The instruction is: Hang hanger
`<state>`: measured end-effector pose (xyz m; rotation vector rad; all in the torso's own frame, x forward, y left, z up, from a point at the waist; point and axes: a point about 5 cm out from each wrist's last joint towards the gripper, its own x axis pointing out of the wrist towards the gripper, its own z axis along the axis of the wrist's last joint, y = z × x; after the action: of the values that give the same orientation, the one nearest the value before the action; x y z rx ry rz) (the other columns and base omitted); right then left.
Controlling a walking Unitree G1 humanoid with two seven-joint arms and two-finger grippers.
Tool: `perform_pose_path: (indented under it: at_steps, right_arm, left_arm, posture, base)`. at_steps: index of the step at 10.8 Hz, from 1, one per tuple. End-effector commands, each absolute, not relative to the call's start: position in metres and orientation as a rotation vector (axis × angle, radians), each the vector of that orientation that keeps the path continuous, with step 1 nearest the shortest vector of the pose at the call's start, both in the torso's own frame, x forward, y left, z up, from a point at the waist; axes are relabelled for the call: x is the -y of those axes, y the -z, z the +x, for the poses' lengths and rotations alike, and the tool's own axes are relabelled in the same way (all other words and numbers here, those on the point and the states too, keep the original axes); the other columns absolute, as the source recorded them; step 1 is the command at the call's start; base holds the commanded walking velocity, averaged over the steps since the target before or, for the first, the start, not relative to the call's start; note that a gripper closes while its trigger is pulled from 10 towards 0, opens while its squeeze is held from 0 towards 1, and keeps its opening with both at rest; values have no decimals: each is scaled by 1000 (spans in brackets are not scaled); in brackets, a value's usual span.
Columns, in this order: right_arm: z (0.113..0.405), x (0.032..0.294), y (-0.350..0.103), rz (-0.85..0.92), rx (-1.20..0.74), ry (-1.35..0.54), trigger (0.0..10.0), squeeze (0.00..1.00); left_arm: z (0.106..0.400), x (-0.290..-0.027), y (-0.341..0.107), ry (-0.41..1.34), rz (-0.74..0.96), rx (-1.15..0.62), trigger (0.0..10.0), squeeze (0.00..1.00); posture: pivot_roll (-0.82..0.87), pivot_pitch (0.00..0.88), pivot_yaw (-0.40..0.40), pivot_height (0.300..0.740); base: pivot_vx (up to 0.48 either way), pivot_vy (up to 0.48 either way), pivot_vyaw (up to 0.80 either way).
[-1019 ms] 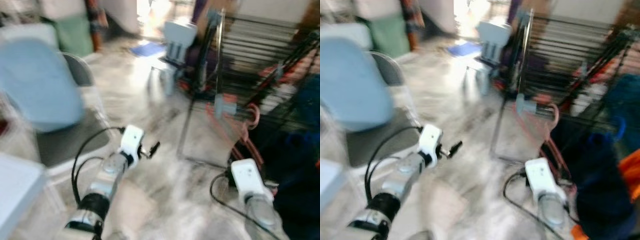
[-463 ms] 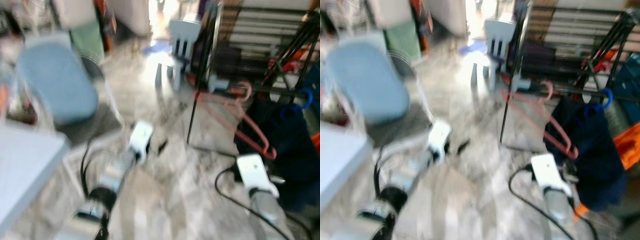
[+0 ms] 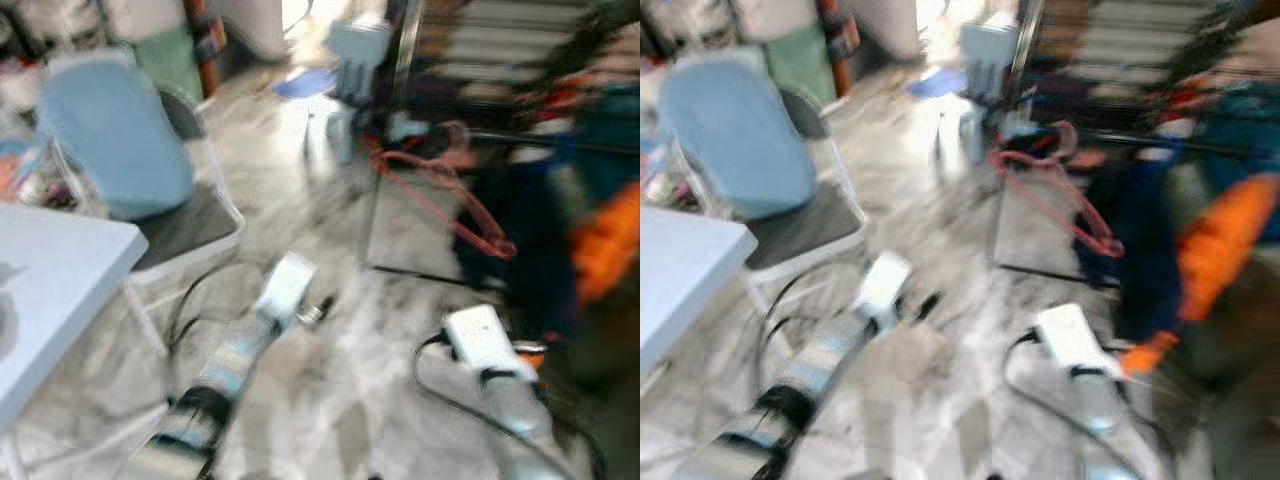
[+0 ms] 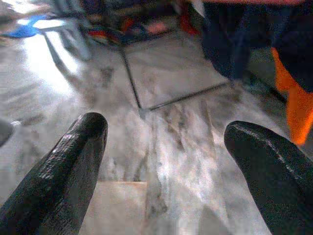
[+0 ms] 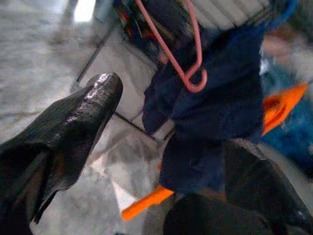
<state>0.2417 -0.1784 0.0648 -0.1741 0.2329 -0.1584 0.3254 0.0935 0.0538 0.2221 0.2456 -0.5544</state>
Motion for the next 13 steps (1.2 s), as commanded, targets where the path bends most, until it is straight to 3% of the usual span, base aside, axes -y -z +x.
perform_pose_path:
  at_steps: [1,3,8,13]
  right_arm:
    - [244,183,-71,-208,-214,182,10000,0]
    - [240,181,-72,-94,-222,173,10000,0]
    - [242,179,-85,-41,-151,183,10000,0]
    - [234,199,-80,63,-113,386,10000,0]
  left_arm:
    - [326,-90,-56,546,215,-226,10000,0]
    - [325,-99,-54,508,209,-229,10000,0]
    - [331,-94,-61,519,192,-216,10000,0]
    - [333,-96,-68,628,296,-180,10000,0]
  posture:
    - [69,0,-52,740]
    - [62,0,-59,740]
    - [32,0,-49,740]
    - [69,0,12,740]
  base:
    - [-262,0,0]
    - [0,0,0]
    - [0,0,0]
    - [0,0,0]
